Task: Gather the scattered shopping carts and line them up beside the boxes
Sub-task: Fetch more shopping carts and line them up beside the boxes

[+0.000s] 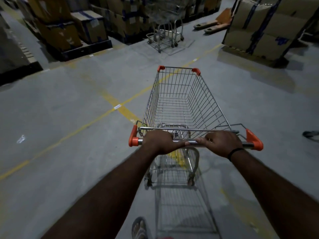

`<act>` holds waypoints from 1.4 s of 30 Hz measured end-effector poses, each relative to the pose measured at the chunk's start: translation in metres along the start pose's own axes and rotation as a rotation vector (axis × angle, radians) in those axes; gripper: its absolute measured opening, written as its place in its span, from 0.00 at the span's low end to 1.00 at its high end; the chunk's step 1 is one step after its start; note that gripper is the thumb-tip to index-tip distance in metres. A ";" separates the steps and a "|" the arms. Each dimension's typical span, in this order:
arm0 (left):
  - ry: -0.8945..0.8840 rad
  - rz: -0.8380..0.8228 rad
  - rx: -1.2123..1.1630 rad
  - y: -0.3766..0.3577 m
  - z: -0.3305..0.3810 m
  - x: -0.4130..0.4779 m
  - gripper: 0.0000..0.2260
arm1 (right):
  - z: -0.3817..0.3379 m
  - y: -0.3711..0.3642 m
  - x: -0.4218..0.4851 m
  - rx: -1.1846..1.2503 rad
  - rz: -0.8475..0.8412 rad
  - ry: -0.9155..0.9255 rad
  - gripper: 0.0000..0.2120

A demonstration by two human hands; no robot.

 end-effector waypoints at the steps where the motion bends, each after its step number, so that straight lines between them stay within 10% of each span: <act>1: -0.006 -0.007 -0.001 0.004 -0.003 0.009 0.38 | 0.002 0.001 0.009 -0.001 0.003 -0.005 0.48; 22: 0.094 0.221 0.105 0.133 -0.024 0.272 0.39 | 0.131 0.046 0.265 0.018 0.031 0.017 0.50; 42: 0.226 0.091 0.093 0.246 -0.032 0.507 0.43 | 0.260 0.083 0.519 -0.031 -0.026 0.189 0.43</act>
Point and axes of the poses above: each hand's wrist, its own x-axis towards the middle knuckle, its own y-axis out of the back of the hand, z = x × y, the point moved 5 cm from there along x, towards the middle knuckle, and after that the axes turned 10 degrees about -z, right-handed, at the moved point
